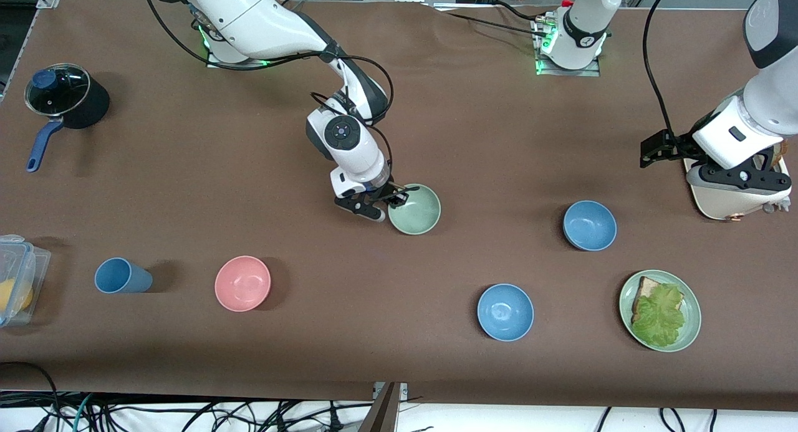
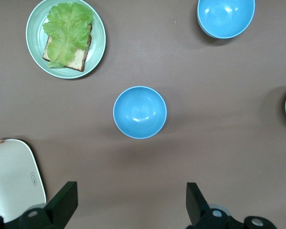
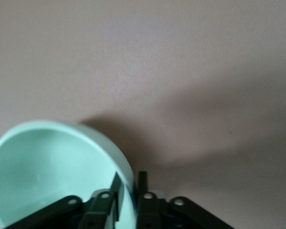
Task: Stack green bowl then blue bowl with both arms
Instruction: 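Release the green bowl and withdraw the right gripper to rest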
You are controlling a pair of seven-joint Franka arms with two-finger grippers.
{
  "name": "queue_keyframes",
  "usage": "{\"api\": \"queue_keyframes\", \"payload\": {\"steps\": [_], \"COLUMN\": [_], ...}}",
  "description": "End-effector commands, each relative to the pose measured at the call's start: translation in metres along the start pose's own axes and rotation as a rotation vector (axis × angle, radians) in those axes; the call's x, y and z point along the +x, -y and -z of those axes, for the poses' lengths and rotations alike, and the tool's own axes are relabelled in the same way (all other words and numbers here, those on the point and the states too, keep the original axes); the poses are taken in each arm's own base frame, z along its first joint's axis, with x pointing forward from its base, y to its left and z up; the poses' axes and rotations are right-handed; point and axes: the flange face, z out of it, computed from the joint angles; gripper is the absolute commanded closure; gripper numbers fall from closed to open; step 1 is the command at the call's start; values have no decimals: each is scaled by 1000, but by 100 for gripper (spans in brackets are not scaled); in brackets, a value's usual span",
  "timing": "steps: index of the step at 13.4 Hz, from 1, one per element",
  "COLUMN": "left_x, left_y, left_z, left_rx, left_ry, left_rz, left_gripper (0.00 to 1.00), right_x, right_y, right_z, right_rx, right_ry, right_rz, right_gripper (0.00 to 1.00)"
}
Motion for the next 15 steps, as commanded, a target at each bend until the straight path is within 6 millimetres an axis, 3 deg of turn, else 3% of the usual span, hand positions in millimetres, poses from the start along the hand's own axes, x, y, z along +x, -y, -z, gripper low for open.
{"api": "queue_keyframes", "payload": {"steps": [1, 3, 5, 9, 10, 13, 15], "left_x": [5, 5, 5, 5, 7, 12, 21], "left_y": [0, 0, 0, 1, 2, 1, -9], "left_z": [5, 5, 5, 8, 19, 17, -2], "left_rx": [-16, -16, -16, -17, -21, -66, -69], "left_ry": [-11, -11, -11, -17, -40, -41, -8], "left_rz": [-16, -16, -16, -13, -8, -2, -18], "left_gripper": [0, 0, 0, 0, 0, 0, 0], "right_x": [23, 52, 84, 158, 174, 196, 195], "right_y": [3, 4, -3, -70, -89, -134, -153], "right_z": [39, 79, 133, 230, 255, 315, 345], "right_rx": [-14, -74, -138, -212, -189, -190, -199], "right_ry": [-37, -40, -50, -4, 26, 75, 98], "right_rz": [-21, -18, 62, 261, 264, 334, 378], "right_gripper": [0, 0, 0, 0, 0, 0, 0]}}
